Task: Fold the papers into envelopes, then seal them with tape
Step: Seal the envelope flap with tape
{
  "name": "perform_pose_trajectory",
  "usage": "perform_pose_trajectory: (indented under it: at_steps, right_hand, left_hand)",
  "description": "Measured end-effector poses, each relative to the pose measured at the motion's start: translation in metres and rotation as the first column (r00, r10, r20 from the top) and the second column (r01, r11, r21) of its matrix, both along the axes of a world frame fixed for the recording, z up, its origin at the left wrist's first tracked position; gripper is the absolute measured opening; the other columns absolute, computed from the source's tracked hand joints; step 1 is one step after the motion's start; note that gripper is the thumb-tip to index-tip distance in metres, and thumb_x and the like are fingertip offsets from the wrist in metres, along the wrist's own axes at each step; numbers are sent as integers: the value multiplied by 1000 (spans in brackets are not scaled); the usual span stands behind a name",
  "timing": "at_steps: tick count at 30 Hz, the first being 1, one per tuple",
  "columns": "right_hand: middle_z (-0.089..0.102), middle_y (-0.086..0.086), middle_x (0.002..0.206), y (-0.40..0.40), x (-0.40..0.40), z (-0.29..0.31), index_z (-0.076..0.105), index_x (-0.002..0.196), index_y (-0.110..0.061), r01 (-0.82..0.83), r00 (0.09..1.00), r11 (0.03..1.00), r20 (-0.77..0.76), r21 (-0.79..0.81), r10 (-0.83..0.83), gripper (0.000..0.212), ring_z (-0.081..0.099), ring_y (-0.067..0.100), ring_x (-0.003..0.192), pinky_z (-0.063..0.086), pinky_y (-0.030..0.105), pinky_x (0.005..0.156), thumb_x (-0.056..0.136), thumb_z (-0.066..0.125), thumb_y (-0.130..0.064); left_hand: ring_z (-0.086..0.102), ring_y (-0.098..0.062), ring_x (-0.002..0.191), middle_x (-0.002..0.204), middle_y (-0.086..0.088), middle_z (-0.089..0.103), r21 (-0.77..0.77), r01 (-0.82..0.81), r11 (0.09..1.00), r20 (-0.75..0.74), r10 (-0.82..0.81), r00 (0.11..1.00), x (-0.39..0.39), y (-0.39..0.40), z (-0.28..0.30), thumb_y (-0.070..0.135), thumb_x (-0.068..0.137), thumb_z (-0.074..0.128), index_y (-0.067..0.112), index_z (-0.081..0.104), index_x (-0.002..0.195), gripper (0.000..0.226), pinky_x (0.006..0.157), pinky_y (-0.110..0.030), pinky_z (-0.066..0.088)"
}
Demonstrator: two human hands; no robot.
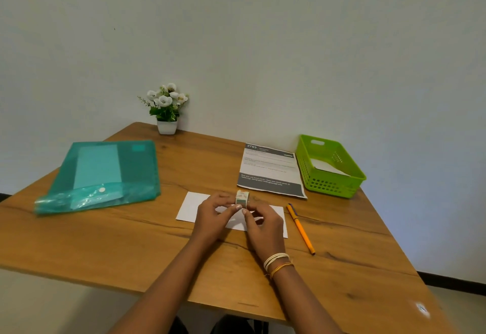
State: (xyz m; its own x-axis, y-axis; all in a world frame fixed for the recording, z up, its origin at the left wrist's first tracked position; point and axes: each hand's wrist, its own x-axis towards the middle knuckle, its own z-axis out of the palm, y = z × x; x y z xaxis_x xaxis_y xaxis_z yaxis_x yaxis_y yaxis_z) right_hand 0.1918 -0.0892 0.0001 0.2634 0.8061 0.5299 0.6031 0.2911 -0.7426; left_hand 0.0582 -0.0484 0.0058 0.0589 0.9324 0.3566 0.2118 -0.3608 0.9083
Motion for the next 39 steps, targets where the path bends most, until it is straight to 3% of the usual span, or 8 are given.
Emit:
perform_pose_trajectory:
  at_steps: [3,7,9,19,22,27,34,39]
  right_hand:
    - [60,-10,96,-2,1,3,65,103,-25,112,989,987,87,111,-122,24,57,-1,85,48,9,67,81,72,-17]
    - [61,-4,118,-2,1,4,63,119,-19,61,980,992,182,108,-80,37,52,5,110,40,11,93,83,70,-15]
    - [62,-1,122,-2,-1,4,63,121,-17,33,971,993,231,110,-58,36,53,9,114,43,19,98,85,68,-12]
    - [72,4,110,-8,3,6,71,110,-12,47,938,982,329,183,-106,27,66,13,103,54,27,91,83,71,-9]
    - [71,-3,104,-7,3,8,72,104,-14,48,964,984,249,174,-91,21,64,6,97,53,22,86,83,70,-13]
    - [62,-9,107,8,14,31,64,118,-17,-133,991,975,2,-177,136,27,56,-2,94,49,16,83,92,59,-14]
    - [74,3,93,24,36,54,75,99,-11,-214,966,906,59,-366,252,18,67,13,86,53,21,78,82,71,-11]
    - [72,-8,77,31,46,60,76,86,-16,-185,957,899,135,-396,256,8,65,-2,72,49,11,67,81,71,-14]
  left_hand:
    - [58,2,97,108,9,66,16,-5,1000,-37,6,999,3,0,-1,16,83,72,13,75,101,18,71,-2,44]
    - [57,-6,108,119,7,64,33,39,999,-86,-36,996,3,-1,-1,16,86,69,12,74,106,21,81,-11,46]
    - [57,-8,110,121,4,65,33,36,999,-89,-33,995,3,-2,-1,14,86,68,13,74,107,21,85,-17,48]
    - [56,-16,121,126,-1,64,-11,90,996,-104,-91,990,2,-1,-3,7,88,65,12,74,107,22,102,-37,47]
    - [57,-14,121,126,2,64,-14,100,995,-114,-101,988,2,-2,-2,7,88,64,13,73,110,25,102,-36,47]
    - [57,-14,119,129,2,62,4,139,990,-112,-138,984,2,-3,-2,5,86,66,13,72,110,26,100,-33,49]
    - [60,-10,105,116,8,67,9,154,988,-137,-151,979,3,-3,-4,7,87,66,25,74,102,24,86,-22,51]
    - [60,-6,95,109,5,69,-24,133,991,-209,-135,968,3,-2,-5,11,90,62,23,69,113,27,79,-14,45]
